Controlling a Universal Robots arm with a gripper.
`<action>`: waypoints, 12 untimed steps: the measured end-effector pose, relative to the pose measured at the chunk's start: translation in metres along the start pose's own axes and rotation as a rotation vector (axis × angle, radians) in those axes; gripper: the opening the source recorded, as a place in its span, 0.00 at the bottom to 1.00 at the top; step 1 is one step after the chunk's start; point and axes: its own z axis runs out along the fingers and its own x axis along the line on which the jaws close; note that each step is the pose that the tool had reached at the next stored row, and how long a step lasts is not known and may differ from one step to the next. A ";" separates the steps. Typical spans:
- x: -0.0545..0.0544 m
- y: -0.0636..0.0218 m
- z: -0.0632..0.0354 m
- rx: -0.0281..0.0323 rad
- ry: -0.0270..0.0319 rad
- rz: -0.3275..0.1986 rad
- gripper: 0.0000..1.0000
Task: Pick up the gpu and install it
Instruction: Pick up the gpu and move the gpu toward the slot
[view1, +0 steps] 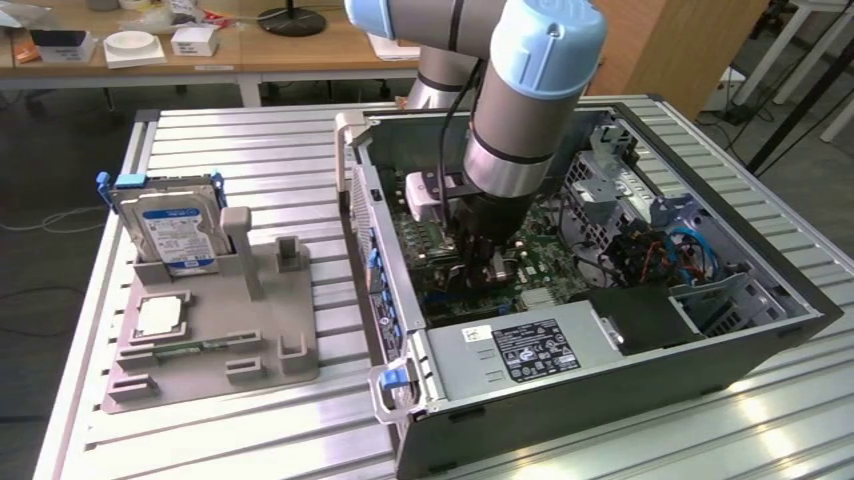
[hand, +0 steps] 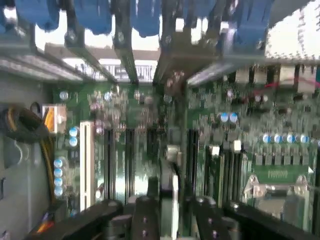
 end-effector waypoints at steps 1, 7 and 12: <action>0.000 -0.0001 -0.0001 0.0000 0.0003 0.000 0.34; 0.000 -0.0003 -0.0002 0.0000 0.0004 0.000 0.57; 0.000 -0.0003 -0.0022 -0.0001 0.0002 0.000 0.64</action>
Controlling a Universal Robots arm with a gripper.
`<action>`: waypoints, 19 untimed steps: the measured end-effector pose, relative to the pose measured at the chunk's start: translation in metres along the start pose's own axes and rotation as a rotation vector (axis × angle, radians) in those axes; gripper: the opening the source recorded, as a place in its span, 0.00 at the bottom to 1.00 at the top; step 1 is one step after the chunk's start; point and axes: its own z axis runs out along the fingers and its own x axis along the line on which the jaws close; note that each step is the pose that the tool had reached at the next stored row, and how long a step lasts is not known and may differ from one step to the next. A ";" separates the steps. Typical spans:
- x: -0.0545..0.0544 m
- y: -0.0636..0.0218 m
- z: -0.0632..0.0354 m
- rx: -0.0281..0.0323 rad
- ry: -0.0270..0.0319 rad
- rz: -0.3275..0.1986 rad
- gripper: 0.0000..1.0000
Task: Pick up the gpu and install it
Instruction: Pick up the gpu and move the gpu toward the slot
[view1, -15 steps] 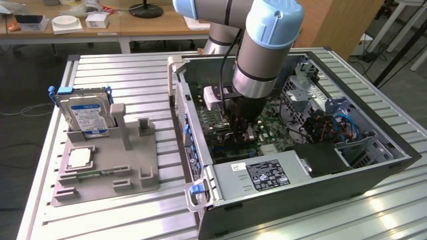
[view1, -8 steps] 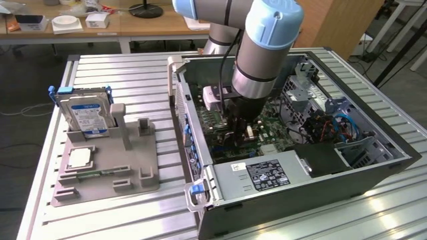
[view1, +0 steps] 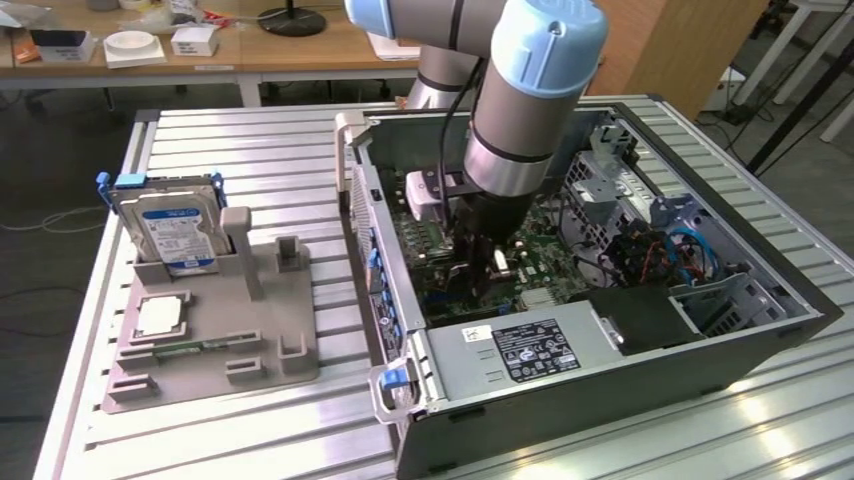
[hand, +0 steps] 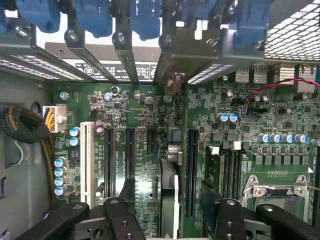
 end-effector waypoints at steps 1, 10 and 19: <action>0.000 0.0000 -0.0020 0.0000 0.0000 0.000 0.64; -0.001 -0.0002 -0.0227 0.0002 -0.0002 0.002 0.64; -0.002 -0.0004 -0.0382 -0.0004 0.0043 0.004 0.64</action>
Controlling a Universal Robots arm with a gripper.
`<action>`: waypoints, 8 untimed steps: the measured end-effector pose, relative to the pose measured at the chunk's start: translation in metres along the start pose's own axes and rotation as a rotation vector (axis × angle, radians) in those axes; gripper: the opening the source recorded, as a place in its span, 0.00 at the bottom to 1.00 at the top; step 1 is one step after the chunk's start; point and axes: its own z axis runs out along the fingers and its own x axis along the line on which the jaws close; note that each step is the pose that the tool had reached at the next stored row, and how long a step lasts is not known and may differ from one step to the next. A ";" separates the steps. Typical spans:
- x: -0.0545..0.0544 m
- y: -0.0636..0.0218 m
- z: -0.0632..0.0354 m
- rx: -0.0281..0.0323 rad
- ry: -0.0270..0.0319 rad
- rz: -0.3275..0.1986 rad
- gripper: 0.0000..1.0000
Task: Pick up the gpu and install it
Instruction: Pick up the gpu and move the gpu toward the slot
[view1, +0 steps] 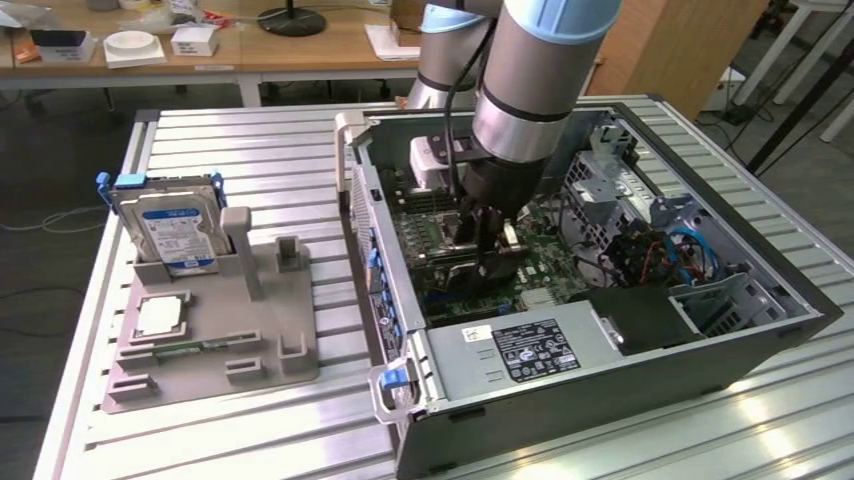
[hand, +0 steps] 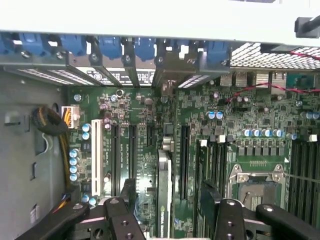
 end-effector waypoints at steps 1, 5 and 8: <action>0.000 0.0000 -0.0017 0.0000 0.0000 0.000 0.64; -0.001 0.0001 -0.0102 -0.0001 -0.0005 0.000 0.64; -0.001 0.0001 -0.0102 0.0000 -0.0008 0.000 0.62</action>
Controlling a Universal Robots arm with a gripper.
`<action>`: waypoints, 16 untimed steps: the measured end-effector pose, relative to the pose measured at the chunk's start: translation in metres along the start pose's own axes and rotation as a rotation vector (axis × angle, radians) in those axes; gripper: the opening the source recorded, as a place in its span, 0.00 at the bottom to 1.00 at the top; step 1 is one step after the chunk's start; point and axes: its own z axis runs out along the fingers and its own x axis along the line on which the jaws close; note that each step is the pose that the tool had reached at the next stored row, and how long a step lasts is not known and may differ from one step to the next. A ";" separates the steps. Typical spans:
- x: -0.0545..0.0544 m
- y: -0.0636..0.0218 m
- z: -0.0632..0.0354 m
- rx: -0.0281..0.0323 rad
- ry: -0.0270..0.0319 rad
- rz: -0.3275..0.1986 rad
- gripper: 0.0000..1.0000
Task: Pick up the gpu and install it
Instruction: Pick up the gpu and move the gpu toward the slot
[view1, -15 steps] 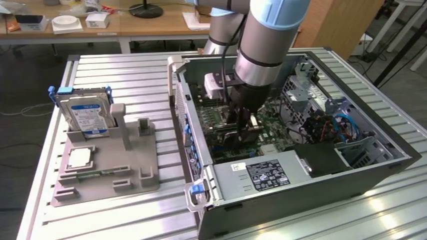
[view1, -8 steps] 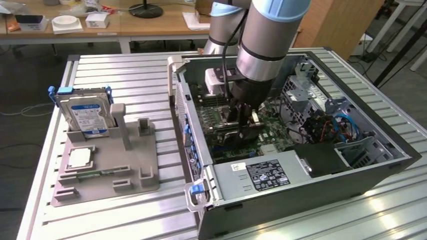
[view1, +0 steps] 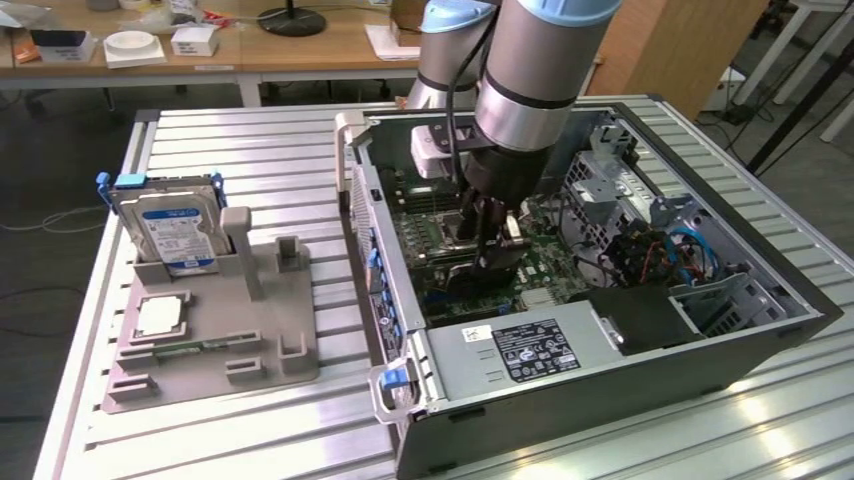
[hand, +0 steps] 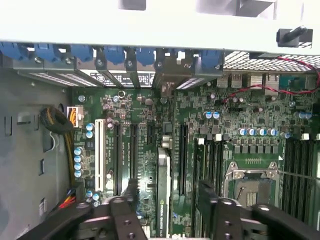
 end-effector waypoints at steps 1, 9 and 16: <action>0.000 0.0000 0.0000 0.0000 0.0000 0.000 0.56; 0.000 0.0000 -0.0001 -0.0001 0.0001 0.000 0.20; 0.000 0.0000 0.0000 -0.0001 0.0001 0.000 0.11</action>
